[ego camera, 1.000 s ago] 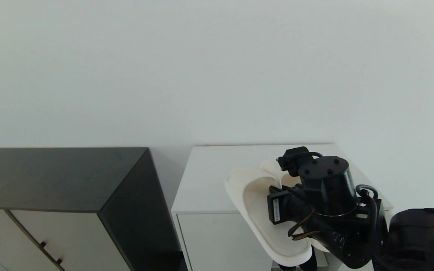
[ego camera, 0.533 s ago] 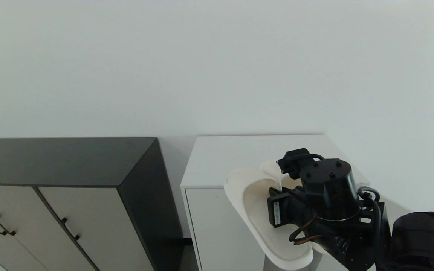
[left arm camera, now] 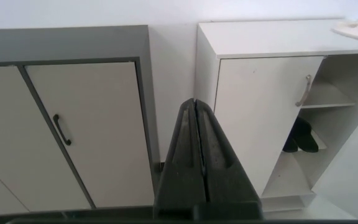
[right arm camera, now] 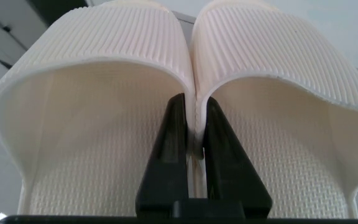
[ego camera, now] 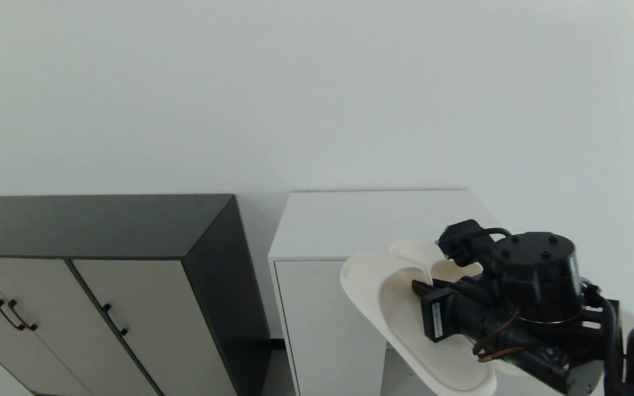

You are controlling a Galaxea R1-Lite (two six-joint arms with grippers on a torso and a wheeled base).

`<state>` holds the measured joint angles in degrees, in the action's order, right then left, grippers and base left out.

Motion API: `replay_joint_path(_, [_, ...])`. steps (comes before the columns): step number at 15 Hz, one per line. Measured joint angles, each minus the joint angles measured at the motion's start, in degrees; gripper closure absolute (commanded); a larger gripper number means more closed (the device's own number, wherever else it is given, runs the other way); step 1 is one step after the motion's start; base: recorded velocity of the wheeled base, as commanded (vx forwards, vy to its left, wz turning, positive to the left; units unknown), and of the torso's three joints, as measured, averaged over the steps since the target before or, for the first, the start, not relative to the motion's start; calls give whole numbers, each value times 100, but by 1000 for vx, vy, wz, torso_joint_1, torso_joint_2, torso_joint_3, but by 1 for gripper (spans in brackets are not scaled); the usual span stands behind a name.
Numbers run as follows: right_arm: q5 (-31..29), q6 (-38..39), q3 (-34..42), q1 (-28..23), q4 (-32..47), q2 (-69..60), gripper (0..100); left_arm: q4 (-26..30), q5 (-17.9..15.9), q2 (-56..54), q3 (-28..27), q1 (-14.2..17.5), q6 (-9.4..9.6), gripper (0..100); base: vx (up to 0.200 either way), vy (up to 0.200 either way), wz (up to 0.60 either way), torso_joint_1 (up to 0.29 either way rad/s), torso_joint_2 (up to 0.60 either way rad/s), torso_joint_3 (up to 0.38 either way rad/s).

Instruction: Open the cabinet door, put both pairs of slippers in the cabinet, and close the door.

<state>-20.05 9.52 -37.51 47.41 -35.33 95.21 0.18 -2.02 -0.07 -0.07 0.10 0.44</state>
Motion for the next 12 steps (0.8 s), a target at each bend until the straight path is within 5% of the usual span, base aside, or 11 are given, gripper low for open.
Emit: replay_joint_path(12, [130,-72,323,-67,-26,-155,100,0,24,0,-2,0,-17,100,0,-183,0,3,2,3])
